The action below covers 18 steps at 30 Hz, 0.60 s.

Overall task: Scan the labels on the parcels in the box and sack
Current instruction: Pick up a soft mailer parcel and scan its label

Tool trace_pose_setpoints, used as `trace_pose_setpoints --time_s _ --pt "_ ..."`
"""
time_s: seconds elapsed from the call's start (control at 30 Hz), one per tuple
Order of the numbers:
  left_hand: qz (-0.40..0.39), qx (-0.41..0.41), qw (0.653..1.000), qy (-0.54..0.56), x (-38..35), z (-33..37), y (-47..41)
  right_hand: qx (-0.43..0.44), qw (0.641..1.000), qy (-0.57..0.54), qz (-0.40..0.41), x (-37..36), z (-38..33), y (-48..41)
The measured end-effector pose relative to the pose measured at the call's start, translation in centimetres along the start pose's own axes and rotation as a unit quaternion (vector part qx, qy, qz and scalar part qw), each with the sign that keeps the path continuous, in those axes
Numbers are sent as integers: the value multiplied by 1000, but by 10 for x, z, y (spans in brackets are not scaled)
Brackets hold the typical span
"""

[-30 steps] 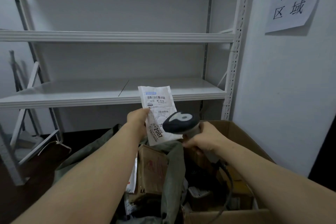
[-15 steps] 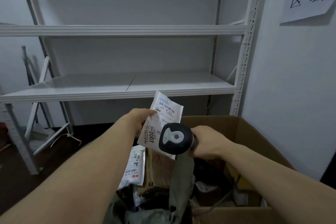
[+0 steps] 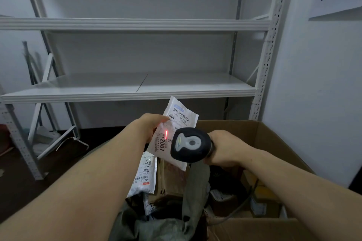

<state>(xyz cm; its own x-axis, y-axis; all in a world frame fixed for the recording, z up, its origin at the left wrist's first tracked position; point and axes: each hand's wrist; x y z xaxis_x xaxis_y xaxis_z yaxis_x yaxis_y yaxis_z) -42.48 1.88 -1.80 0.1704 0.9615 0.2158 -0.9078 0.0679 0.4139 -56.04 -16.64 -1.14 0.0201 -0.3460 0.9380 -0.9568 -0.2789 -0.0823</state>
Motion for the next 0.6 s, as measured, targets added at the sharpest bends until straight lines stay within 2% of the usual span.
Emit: trace_pose_setpoints --time_s 0.33,0.6 --pt "2 8 1000 -2 4 -3 -7 4 1000 -13 -7 -3 5 -1" --pt "6 19 1000 7 4 -3 -5 53 995 -81 -9 0 -7 -1"
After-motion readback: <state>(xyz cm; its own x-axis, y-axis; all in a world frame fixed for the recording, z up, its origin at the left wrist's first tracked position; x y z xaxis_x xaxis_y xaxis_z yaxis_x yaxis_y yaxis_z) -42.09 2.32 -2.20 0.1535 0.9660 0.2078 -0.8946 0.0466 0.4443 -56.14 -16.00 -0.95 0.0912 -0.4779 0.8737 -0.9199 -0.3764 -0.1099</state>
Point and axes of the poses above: each hand's wrist, its own y-axis away from the middle knuckle, its own x-axis out of the back of the hand, z = x × y, and after that the axes turned 5 degrees about x, right-handed
